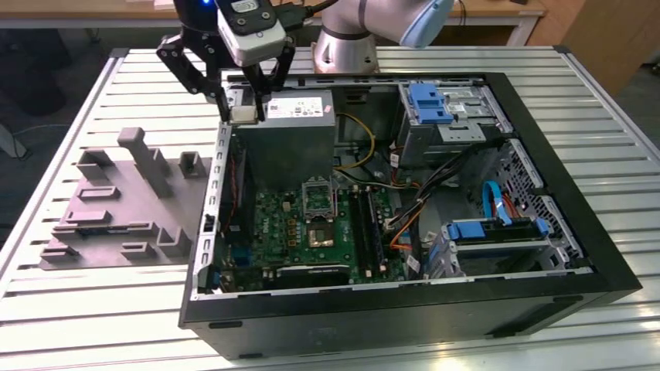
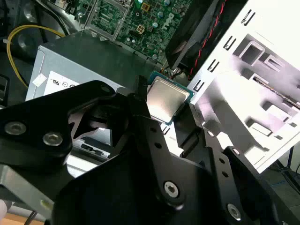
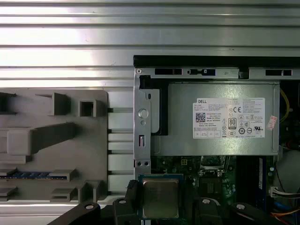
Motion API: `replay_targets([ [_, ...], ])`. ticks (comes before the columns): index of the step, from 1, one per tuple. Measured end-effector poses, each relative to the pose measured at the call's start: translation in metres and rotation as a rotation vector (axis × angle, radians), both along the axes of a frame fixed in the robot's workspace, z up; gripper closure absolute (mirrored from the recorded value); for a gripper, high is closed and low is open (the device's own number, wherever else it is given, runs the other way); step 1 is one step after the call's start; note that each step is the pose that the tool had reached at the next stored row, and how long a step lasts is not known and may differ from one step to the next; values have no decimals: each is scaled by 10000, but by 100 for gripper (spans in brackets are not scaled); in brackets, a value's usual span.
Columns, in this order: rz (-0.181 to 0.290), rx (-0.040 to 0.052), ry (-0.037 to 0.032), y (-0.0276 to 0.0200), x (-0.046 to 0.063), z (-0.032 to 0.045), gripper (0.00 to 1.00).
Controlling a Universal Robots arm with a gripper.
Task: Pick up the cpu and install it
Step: 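Pick up the cpu and move it towards the insertion slot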
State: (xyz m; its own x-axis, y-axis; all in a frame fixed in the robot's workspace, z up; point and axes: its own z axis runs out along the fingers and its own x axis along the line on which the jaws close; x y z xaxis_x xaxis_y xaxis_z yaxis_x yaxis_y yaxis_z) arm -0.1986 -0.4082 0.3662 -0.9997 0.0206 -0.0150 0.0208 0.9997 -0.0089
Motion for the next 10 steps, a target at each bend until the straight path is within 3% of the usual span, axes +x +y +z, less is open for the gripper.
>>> replay_targets([
  [1,0,0,0,0,164,0,53],
  [10,0,0,0,0,204,0,53],
])
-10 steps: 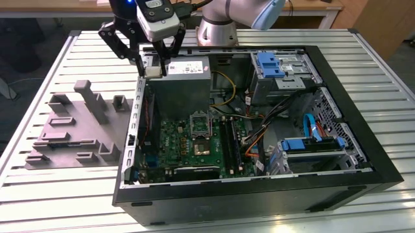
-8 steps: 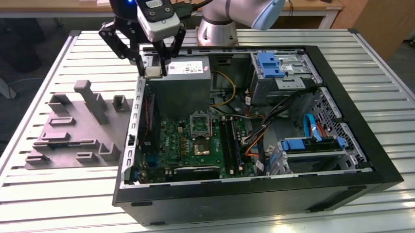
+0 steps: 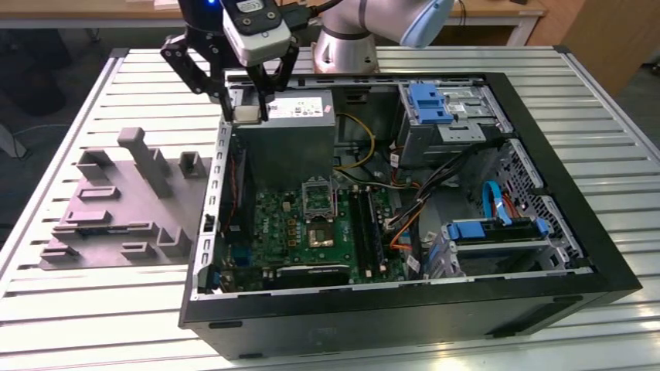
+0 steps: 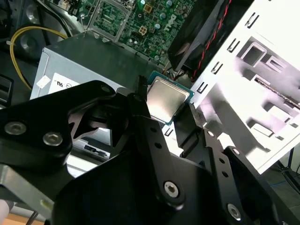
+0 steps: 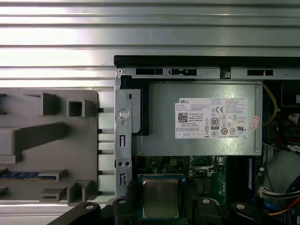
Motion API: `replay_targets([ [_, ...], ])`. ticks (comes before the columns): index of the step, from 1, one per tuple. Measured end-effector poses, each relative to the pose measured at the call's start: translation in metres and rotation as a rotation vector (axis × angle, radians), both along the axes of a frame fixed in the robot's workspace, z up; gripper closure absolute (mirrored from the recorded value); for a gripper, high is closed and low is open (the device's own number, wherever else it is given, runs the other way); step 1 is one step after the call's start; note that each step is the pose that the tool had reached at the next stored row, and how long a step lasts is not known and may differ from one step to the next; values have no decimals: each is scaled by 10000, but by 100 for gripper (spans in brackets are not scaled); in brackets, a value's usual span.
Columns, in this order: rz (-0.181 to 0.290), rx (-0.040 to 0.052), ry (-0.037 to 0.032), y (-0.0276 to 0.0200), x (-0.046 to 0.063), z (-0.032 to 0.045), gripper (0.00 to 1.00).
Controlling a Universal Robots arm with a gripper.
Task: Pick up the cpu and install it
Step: 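Pick up the cpu and move it towards the insertion slot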
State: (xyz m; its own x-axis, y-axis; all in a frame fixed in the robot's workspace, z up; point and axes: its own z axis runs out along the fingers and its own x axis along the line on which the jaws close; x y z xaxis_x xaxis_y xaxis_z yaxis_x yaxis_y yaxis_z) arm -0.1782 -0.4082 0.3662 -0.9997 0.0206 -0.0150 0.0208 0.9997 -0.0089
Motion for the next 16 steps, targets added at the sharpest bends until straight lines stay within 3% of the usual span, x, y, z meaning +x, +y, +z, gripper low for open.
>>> replay_targets([
  [16,-1,0,0,0,91,0,53],
])
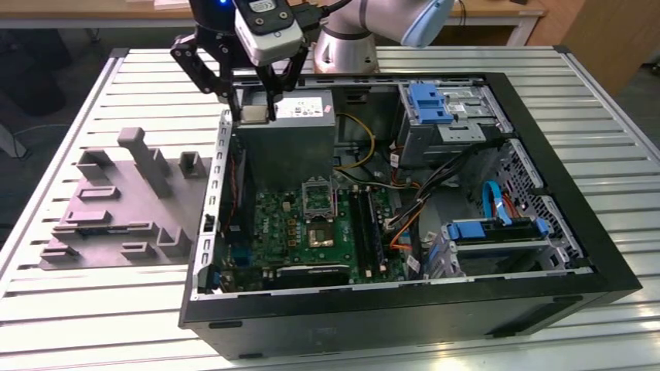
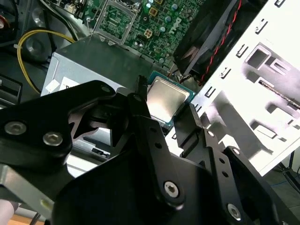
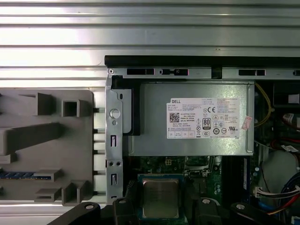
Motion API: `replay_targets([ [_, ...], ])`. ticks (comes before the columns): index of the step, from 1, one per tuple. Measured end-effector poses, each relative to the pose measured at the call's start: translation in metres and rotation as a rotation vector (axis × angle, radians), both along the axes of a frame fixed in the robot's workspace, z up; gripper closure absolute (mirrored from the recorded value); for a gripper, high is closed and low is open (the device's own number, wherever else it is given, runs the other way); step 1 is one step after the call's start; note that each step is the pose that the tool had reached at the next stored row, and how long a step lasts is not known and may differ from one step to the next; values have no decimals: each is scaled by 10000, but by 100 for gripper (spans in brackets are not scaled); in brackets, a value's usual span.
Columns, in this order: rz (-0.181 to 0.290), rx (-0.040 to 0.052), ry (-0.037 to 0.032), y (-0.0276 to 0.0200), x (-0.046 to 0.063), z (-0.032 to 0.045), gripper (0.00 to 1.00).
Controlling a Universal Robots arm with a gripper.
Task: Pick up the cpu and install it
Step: 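Pick up the cpu and move it towards the insertion slot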
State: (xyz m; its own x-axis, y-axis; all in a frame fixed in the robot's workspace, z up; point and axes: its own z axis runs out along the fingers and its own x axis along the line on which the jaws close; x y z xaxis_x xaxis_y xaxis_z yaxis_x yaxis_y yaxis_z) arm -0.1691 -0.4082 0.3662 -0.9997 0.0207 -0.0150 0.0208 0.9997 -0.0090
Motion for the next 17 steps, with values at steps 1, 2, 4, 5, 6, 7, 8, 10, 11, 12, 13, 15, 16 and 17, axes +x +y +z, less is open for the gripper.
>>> replay_targets([
  [1,1,0,0,0,5,0,53],
  [2,1,0,0,0,9,0,53],
  [4,1,0,0,0,34,0,53],
  [5,1,1,0,0,39,0,53],
  [6,0,0,0,0,45,0,53],
  [7,1,0,0,0,50,0,53],
  [8,0,1,-1,0,54,0,53],
  [10,1,0,0,0,63,0,53],
  [11,1,0,0,0,67,0,53],
  [12,1,1,0,0,72,0,53],
  [13,1,1,0,0,76,0,53],
  [15,1,0,0,0,85,0,53],
  [16,1,0,0,0,90,0,53],
  [17,0,0,0,0,94,0,53],
])
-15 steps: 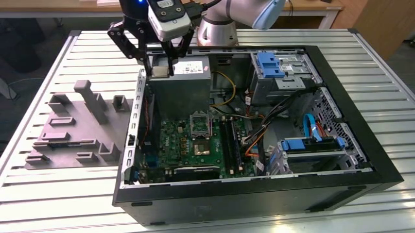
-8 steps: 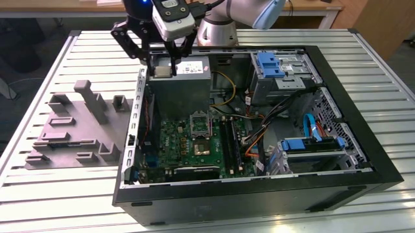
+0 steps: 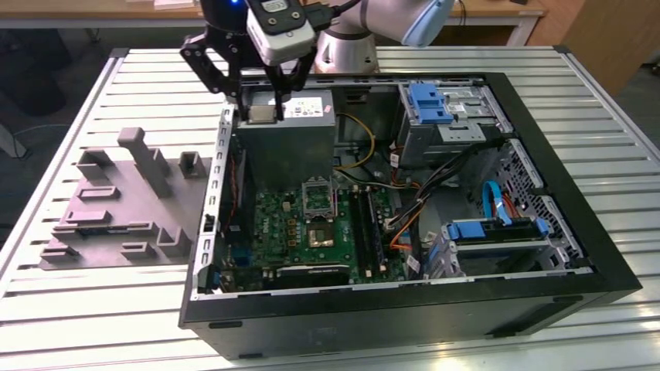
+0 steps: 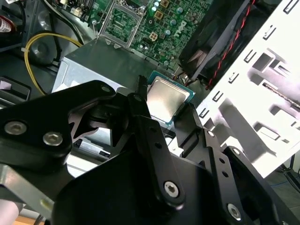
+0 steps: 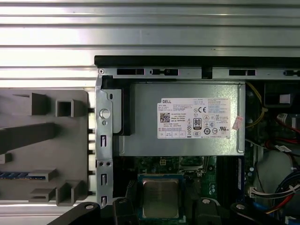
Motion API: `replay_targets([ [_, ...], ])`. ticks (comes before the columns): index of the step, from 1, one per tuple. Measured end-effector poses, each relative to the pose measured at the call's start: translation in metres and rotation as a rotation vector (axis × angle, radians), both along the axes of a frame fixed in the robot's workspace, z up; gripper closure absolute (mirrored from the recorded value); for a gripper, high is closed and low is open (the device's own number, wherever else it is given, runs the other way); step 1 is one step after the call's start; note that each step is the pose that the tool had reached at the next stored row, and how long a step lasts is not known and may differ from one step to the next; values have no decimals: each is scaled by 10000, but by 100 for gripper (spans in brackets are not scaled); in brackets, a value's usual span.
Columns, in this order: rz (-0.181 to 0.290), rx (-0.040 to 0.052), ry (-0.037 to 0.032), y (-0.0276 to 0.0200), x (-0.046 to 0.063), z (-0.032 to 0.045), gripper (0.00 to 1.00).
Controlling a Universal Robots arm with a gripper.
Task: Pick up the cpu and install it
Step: 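Pick up the cpu and move it towards the insertion slot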
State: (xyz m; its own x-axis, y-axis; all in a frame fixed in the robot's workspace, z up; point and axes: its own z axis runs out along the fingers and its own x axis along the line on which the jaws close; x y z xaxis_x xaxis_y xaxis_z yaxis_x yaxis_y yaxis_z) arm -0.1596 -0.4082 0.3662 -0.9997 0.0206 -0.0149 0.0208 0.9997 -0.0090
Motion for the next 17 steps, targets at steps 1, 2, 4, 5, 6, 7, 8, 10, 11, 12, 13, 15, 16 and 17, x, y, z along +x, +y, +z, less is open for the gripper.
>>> replay_targets([
  [1,0,0,0,0,5,0,53],
  [2,0,1,-1,0,9,0,53],
  [4,0,0,-1,0,18,0,53],
  [5,0,1,0,0,22,0,53],
  [6,0,0,-1,0,27,0,53],
  [7,0,1,-1,0,31,0,53],
  [8,0,0,0,0,36,0,53],
  [10,0,0,0,0,44,0,53],
  [11,0,0,0,0,49,0,53],
  [12,0,0,0,0,53,0,53],
  [13,0,0,0,0,58,0,53],
  [15,-1,0,0,0,67,0,53],
  [16,0,0,0,0,71,0,53],
  [17,0,0,-1,0,76,0,53],
])
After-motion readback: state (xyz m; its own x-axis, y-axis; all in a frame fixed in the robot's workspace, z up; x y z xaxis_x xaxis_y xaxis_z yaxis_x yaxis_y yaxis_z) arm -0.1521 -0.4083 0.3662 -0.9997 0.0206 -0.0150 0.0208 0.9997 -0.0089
